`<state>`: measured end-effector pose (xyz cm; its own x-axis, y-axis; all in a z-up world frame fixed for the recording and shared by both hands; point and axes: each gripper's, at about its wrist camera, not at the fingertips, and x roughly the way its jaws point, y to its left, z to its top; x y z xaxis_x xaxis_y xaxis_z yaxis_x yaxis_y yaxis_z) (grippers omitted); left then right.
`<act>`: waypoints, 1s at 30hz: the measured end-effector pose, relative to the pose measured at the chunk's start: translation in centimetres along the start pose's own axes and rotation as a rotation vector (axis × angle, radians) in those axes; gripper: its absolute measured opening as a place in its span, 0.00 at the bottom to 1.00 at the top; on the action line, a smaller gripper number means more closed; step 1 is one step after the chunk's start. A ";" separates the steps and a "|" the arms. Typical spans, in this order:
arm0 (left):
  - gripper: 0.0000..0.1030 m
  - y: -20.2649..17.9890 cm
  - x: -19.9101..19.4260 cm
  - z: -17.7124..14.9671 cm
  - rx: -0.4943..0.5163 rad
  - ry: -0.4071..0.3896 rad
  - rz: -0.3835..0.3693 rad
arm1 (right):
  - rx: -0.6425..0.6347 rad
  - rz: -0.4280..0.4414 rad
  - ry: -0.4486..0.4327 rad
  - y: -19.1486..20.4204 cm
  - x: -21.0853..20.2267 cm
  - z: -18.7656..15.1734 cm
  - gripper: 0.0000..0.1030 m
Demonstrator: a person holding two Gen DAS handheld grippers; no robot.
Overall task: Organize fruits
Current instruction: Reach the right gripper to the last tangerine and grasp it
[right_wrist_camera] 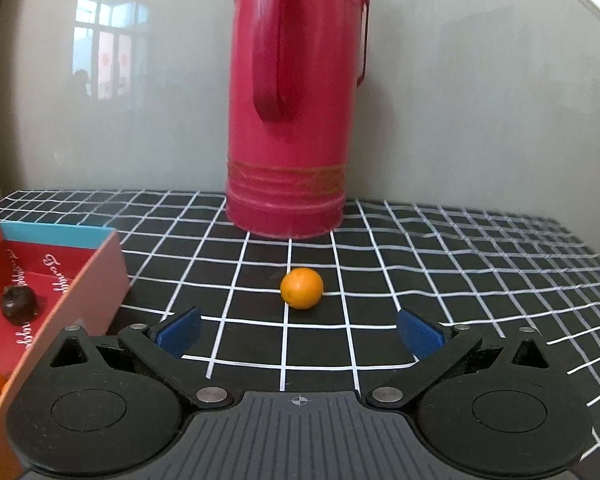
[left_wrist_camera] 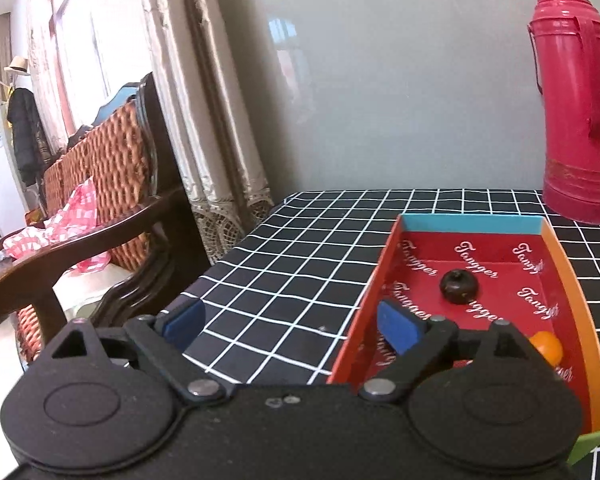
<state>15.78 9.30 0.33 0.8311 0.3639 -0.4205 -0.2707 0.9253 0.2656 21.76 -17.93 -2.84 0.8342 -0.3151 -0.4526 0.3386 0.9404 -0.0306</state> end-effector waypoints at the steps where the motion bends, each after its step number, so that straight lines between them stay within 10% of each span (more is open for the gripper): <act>1: 0.84 0.3 -0.1 -0.1 -0.006 0.000 0.002 | 0.007 0.003 0.011 -0.3 0.5 0.1 1.00; 9: 0.85 2.3 -0.3 -0.6 -0.042 0.007 0.039 | 0.043 0.055 0.027 -1.5 2.8 0.6 0.99; 12: 0.86 2.8 -0.3 -0.6 -0.048 0.000 0.054 | 0.064 0.084 0.042 -1.5 3.5 0.7 0.70; 23: 0.90 4.6 -0.2 -1.0 -0.051 -0.016 0.108 | 0.126 0.092 0.099 -2.2 6.5 1.7 0.69; 27: 0.90 5.3 0.6 -1.0 -0.072 0.019 0.106 | 0.147 0.100 0.116 -2.6 6.9 1.7 0.33; 30: 0.90 5.6 1.0 -1.0 -0.091 0.042 0.105 | 0.136 0.095 0.109 -2.4 6.6 1.6 0.32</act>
<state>14.59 14.96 0.50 0.7755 0.4612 -0.4311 -0.3991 0.8873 0.2313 27.14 -22.51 -4.38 0.8156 -0.2033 -0.5416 0.3228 0.9369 0.1344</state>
